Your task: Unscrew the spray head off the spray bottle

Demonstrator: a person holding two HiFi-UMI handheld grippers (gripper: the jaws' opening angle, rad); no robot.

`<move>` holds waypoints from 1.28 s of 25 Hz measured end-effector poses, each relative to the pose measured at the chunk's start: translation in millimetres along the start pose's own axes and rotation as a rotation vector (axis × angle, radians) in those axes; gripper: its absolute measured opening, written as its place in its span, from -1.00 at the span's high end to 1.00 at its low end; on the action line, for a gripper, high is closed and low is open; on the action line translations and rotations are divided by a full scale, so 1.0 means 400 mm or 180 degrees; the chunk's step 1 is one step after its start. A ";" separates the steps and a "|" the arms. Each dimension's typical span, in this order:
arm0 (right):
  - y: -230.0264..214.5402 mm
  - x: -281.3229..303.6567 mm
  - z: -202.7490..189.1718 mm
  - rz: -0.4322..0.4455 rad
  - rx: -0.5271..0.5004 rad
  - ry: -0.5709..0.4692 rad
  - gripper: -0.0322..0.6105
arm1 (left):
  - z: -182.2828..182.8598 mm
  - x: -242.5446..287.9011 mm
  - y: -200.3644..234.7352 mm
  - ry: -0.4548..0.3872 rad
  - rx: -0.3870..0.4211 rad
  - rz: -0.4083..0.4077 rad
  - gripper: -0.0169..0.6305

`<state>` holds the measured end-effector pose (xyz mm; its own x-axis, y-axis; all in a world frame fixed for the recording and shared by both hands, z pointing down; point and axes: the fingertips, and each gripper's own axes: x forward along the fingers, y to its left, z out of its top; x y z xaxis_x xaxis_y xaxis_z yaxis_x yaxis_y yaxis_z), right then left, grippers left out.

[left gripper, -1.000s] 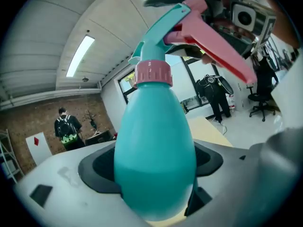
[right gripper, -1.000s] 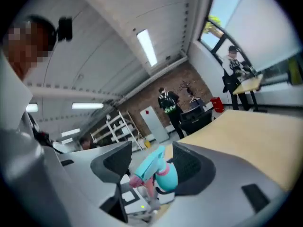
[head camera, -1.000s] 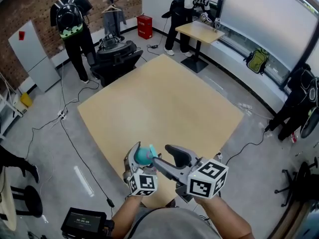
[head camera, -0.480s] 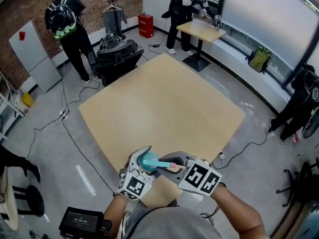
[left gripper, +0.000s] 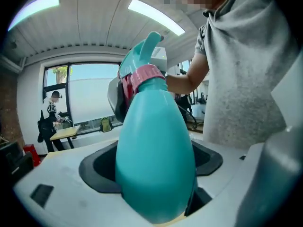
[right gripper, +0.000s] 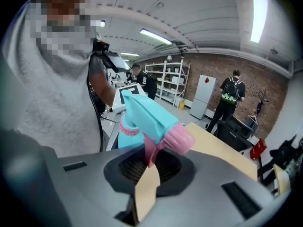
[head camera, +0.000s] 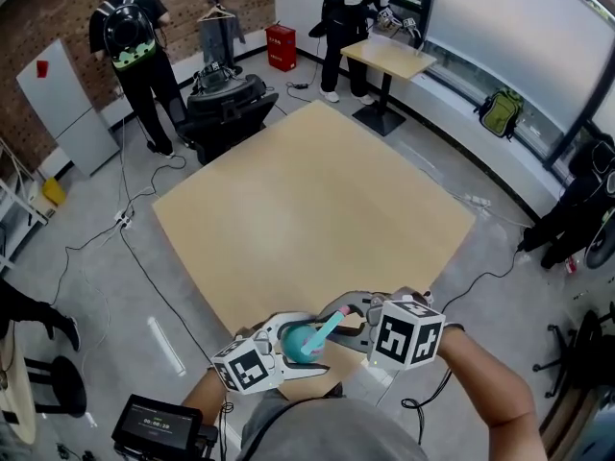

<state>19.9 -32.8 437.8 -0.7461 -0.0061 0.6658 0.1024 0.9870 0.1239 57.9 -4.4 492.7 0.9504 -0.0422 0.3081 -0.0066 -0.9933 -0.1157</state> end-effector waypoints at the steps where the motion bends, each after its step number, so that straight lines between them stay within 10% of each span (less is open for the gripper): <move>1: -0.003 0.000 0.004 -0.0026 0.0027 -0.0063 0.87 | 0.008 -0.001 -0.004 -0.0088 -0.0050 -0.0032 -0.31; 22: -0.074 -0.042 0.029 -0.0528 0.0525 -0.0422 0.87 | -0.063 -0.019 0.061 -0.0184 -0.0159 0.0495 -0.31; 32: -0.158 -0.114 0.021 -0.1024 0.0929 -0.0591 0.87 | -0.279 0.008 0.190 -0.0188 -0.0873 0.1279 -0.31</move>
<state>42.0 -93.4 393.4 -0.8174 -0.3165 0.4813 -0.3226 0.9437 0.0726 25.8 -92.2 590.3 0.8719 -0.4296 0.2351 -0.4505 -0.8918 0.0410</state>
